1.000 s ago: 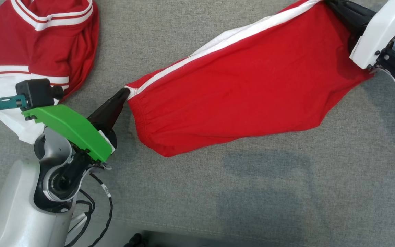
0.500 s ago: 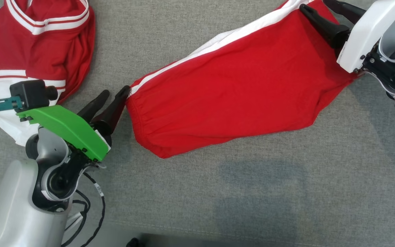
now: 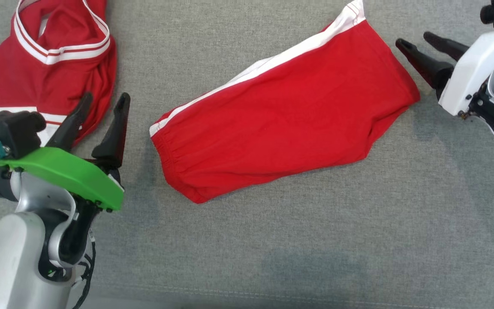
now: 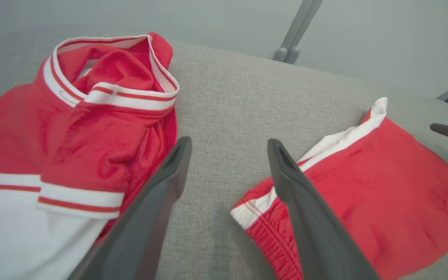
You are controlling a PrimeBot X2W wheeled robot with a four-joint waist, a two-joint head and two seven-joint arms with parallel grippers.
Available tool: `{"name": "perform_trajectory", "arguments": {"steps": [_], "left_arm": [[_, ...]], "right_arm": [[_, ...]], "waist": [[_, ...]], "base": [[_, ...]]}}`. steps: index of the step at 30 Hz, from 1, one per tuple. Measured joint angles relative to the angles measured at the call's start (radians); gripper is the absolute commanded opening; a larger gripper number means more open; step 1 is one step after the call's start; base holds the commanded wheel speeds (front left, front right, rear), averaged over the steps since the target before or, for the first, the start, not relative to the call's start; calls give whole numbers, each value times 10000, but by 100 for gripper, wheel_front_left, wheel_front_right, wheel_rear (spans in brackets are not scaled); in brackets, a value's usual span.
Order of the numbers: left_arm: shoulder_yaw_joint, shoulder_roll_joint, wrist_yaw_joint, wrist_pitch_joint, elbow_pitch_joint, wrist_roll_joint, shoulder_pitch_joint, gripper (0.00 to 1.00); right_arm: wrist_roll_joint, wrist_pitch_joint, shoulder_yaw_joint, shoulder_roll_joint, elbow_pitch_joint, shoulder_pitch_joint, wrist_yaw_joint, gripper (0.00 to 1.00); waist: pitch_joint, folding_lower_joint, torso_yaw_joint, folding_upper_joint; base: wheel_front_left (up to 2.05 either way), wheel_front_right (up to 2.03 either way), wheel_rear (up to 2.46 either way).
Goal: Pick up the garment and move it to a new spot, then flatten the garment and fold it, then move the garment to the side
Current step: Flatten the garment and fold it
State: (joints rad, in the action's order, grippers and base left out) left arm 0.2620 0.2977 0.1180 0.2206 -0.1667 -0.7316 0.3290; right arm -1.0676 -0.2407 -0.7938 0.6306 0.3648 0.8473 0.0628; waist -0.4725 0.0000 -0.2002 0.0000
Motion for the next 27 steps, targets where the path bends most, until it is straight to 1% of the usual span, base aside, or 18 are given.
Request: {"name": "perform_trajectory", "arguments": {"steps": [7,9,18,19,22,27], "left_arm": [[290,-104,0,-1152,-426,1168,-285,100],[314,-167,0,-1296,-426,1294,-369,100],[782,-186,12,-2096,-249,2330,-1327,100],[830,-215,12,-2163,-196,2353,-1415,100],[1024,-320,12,-2368,-44,2449,-1685,100],[1062,-637,12,-2644,263,2443,-2079,100]], "right_arm": [[-403,-79,-12,-8,245,-613,0,100],[-472,-79,-12,-25,286,-698,0,100],[-698,-472,-121,115,594,-1125,-46,100],[-744,-558,-117,144,642,-1143,-117,100],[-878,-719,-121,259,727,-1162,-130,100],[-1112,-1016,-79,267,951,-1171,-265,100]], "waist": [[377,0,-76,0],[418,0,-113,0],[610,0,-688,0],[618,0,-768,0],[641,0,-1009,0],[711,0,-1381,0]], "base": [[0,0,0],[0,0,0],[0,0,0],[0,0,0],[0,0,0],[0,0,0]]}}
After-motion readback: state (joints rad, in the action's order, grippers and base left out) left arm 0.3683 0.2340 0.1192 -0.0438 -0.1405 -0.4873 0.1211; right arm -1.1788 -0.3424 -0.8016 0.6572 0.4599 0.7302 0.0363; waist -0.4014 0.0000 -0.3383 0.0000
